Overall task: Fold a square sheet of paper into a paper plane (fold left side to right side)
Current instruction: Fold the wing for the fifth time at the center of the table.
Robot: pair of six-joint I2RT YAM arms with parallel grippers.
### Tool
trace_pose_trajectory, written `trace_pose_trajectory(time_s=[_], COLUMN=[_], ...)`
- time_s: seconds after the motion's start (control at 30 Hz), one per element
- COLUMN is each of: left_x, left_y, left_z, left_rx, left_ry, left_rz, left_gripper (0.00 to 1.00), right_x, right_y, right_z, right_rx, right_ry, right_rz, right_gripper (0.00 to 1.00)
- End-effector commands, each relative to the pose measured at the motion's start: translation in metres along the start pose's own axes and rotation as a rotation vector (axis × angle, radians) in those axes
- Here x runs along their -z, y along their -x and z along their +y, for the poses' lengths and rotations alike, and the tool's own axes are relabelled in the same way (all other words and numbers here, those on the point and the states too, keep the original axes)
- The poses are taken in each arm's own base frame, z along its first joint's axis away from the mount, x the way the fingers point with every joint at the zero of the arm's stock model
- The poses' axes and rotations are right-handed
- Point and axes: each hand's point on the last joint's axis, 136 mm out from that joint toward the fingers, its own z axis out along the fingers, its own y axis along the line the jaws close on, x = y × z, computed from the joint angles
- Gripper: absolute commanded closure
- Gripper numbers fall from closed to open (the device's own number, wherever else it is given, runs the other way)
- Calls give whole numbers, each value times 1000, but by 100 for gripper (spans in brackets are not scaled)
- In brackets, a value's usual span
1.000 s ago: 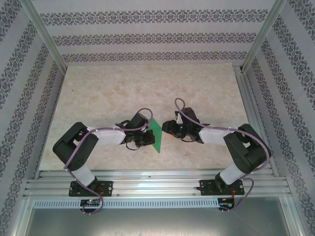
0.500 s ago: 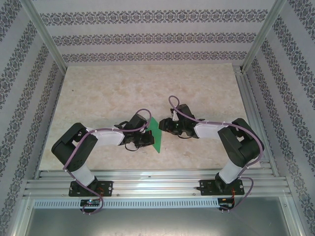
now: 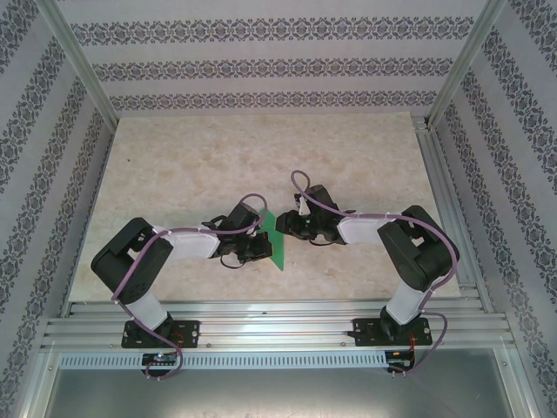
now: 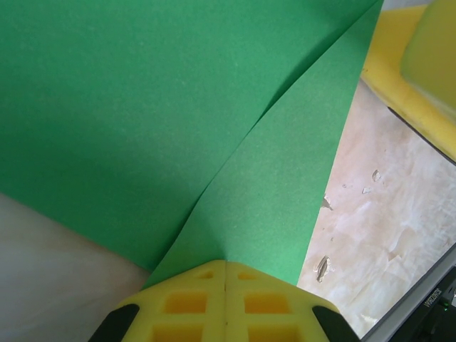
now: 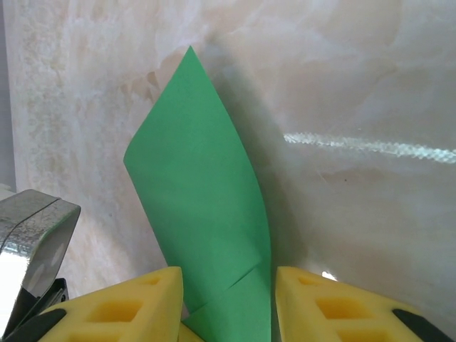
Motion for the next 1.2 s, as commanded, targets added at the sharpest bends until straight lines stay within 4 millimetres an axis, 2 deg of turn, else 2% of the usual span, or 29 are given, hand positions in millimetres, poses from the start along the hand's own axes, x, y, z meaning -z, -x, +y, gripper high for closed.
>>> trace_pose_trajectory(time_s=[0.0, 0.23, 0.43, 0.57, 0.73, 0.83, 0.93, 1.17], left_x=[3, 4, 10, 36, 83, 96, 90, 57], left_y=[10, 11, 14, 27, 48, 57, 59, 58], left_z=[-7, -7, -14, -32, -45, -44, -41, -23], left_rx=[-5, -7, -9, -23, -11, 20, 30, 73], left_ry=[-24, -19, -42, -98, -172, -211, -215, -205], left_rz=[-26, -28, -32, -72, -143, -146, -113, -51], left_gripper=[97, 97, 96, 88, 70, 70, 79, 90], right_x=[-5, -8, -3, -2, 0, 0, -2, -2], right_y=[1, 0, -2, -5, -3, -3, -6, -5], right_z=[13, 16, 11, 8, 8, 10, 12, 19], right_rx=[22, 38, 100, 176, 219, 228, 232, 246], right_ry=[34, 33, -49, -125, -164, -162, -159, -148], right_rz=[8, 17, 21, 43, 31, 30, 38, 36], right_gripper=[63, 70, 88, 96, 97, 96, 95, 95])
